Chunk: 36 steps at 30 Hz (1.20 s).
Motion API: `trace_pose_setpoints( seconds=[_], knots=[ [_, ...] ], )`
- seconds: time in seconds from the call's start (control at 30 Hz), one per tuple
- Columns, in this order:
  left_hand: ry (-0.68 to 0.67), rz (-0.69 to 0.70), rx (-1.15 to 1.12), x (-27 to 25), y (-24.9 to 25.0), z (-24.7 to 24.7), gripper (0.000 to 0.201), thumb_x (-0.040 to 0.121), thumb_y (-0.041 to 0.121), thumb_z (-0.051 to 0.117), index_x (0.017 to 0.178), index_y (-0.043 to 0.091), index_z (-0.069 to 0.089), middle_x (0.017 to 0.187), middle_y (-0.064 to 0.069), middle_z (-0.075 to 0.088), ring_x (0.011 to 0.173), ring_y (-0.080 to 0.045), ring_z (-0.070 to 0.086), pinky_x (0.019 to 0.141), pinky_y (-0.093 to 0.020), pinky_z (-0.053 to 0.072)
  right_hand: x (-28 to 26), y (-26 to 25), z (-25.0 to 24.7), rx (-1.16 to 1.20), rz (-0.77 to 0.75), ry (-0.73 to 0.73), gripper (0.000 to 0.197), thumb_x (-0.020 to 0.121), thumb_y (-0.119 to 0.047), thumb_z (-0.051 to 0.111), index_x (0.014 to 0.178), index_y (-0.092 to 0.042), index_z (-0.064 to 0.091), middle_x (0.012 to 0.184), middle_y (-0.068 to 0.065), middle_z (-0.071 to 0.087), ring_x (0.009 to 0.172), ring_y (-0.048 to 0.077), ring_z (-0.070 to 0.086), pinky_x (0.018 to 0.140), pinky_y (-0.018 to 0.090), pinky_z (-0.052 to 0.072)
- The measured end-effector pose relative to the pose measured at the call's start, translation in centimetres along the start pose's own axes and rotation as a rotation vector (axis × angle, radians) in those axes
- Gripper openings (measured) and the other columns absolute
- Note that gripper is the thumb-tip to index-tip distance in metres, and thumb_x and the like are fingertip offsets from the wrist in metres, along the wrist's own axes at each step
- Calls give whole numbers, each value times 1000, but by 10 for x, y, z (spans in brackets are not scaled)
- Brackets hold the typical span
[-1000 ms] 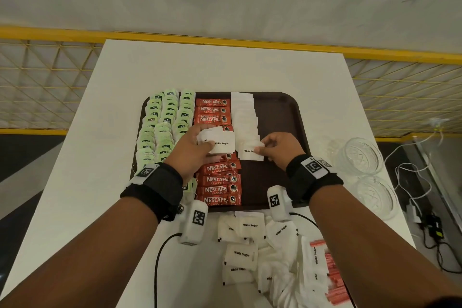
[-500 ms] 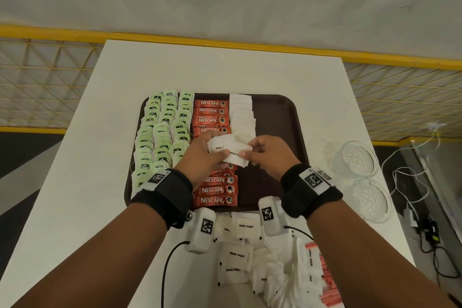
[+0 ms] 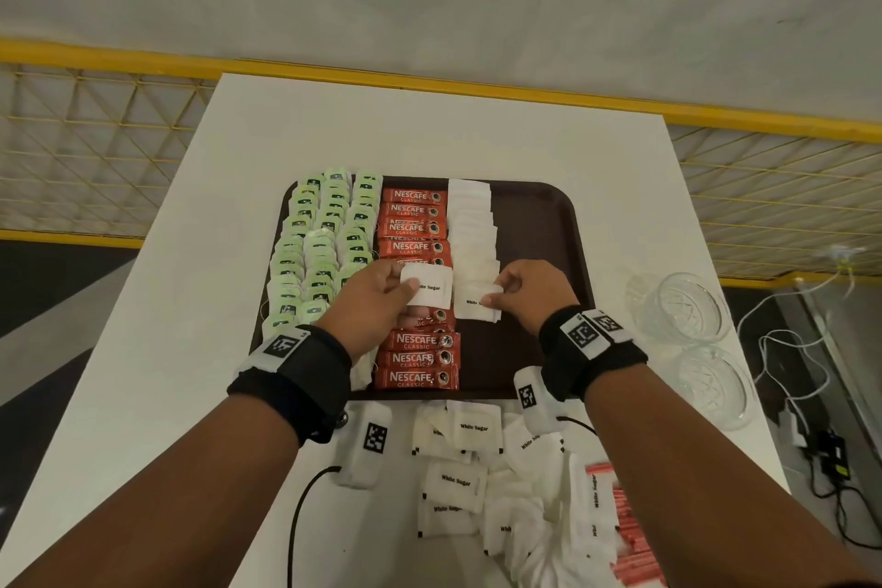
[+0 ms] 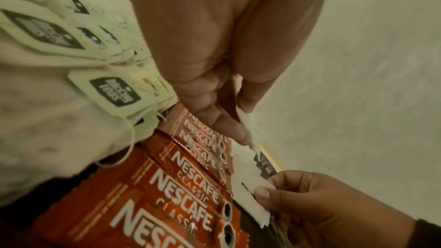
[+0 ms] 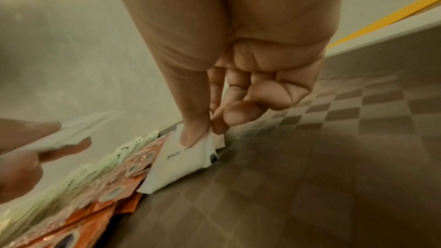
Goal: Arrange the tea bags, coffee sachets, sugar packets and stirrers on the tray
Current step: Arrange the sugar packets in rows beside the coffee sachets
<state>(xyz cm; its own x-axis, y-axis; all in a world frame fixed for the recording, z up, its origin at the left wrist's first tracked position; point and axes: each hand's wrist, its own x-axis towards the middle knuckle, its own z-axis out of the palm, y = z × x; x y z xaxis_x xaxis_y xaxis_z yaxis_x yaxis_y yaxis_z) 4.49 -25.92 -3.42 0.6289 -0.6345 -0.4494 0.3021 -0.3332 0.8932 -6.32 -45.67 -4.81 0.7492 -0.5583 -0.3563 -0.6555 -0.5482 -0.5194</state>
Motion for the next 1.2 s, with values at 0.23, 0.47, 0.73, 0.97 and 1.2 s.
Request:
trace_pose_setpoints(
  seconds=[0.23, 0.47, 0.73, 0.97, 1.2],
  knots=[
    [32, -12, -118, -5, -3, 2, 18, 97, 10, 58, 112, -1, 56, 109, -18, 69, 91, -27, 74, 78, -29, 61, -11, -7, -6, 137, -17, 66, 32, 81, -47, 72, 91, -18, 62, 85, -5, 62, 78, 10, 58, 67, 23, 46],
    [-65, -3, -66, -10, -2, 20, 13, 98, 11, 57, 109, 4, 62, 108, -16, 70, 89, -24, 74, 75, -27, 60, -26, -16, -10, 370, -17, -183, 24, 87, -25, 71, 103, -9, 65, 87, 6, 70, 64, 6, 62, 55, 15, 49],
    [-24, -14, 47, -30, -1, -2, 21, 98, 25, 58, 112, 10, 63, 113, -7, 68, 95, -21, 71, 70, -27, 58, -27, 1, -6, 314, 168, -117, 16, 89, -18, 70, 100, -10, 62, 85, 8, 68, 66, 12, 61, 69, 30, 58],
    [-57, -12, 253, -68, -10, -20, 20, 98, 25, 57, 106, 8, 63, 100, -11, 70, 87, -19, 69, 74, -30, 59, -32, -12, 2, -20, 182, -66, 31, 85, -34, 71, 98, -8, 59, 92, 11, 71, 84, 26, 69, 85, 43, 57],
    [-106, -68, 647, -111, -40, -7, 17, 98, 24, 54, 96, 8, 62, 94, -11, 68, 88, -26, 70, 74, -36, 61, -111, -10, 4, -97, -75, -140, 19, 87, -28, 70, 80, -11, 66, 82, -2, 63, 81, 17, 64, 77, 30, 54]
  ],
)
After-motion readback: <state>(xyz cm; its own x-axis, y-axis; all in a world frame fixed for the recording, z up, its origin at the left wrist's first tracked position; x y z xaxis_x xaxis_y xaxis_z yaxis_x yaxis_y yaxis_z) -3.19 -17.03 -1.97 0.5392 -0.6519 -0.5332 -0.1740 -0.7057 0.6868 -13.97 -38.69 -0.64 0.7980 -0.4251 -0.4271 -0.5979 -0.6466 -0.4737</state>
